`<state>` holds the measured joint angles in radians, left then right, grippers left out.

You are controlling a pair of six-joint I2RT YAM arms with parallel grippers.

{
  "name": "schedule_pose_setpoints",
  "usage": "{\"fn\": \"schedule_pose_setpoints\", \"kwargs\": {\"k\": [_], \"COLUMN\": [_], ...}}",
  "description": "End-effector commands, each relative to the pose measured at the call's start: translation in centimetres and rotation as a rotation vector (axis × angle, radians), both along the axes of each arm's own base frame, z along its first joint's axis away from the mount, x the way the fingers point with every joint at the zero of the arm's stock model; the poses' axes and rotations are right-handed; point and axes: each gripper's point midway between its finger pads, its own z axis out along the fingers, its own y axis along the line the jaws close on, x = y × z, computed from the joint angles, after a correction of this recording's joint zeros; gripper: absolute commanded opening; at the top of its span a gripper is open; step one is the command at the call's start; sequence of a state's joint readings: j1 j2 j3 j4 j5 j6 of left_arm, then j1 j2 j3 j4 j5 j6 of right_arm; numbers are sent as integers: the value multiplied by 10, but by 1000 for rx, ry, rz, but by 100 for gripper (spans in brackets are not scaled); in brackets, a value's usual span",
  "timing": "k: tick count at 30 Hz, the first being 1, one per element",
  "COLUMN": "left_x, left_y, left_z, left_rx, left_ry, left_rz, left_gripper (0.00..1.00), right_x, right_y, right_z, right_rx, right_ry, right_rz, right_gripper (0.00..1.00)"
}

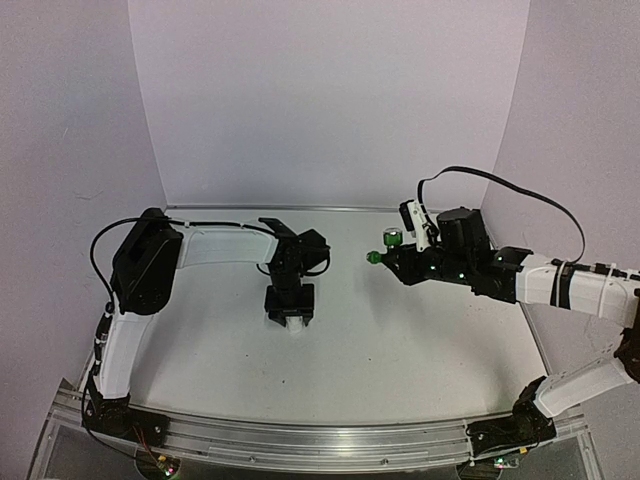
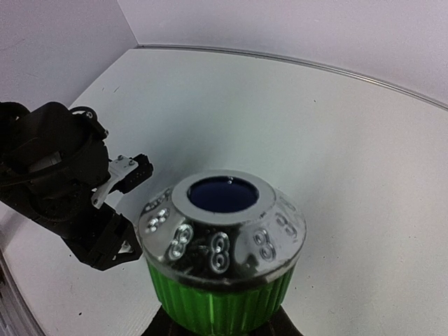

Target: Install the water faucets

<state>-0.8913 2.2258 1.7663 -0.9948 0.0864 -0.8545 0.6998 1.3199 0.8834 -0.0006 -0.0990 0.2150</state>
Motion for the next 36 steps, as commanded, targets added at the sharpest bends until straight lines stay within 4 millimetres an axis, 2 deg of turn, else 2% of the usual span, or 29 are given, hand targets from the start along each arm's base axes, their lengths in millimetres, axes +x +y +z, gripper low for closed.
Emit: {"fn": "schedule_pose_setpoints", "kwargs": {"k": [1, 12, 16, 19, 23, 28, 32, 36], "left_x": [3, 5, 6, 12, 37, 55, 51, 29], "left_y": [-7, -5, -5, -4, 4, 0, -1, -1], "left_z": [6, 4, 6, 20, 54, 118, 173, 236], "left_rx": [-5, 9, 9, 2, -10, -259, -467, -796], "left_ry": [-12, -11, -18, -64, -184, -261, -304, -286], "left_rz": [-27, -35, -42, -64, -110, -219, -331, -410], "left_gripper": [49, 44, 32, 18, 1, 0, 0, 0], "right_x": [1, 2, 2, 3, 3, 3, 1, -10], "right_y": [1, 4, 3, 2, 2, 13, 30, 53], "right_z": [26, 25, 23, 22, 24, 34, 41, 58], "right_rx": [56, 57, 54, 48, 35, 22, 7, 7], "right_ry": [-67, -65, -61, -62, -76, -117, -158, -273], "right_rz": [5, 13, 10, 1, 10, 85, 191, 353], "right_gripper": [1, 0, 0, 0, 0, 0, 0, 0]}}
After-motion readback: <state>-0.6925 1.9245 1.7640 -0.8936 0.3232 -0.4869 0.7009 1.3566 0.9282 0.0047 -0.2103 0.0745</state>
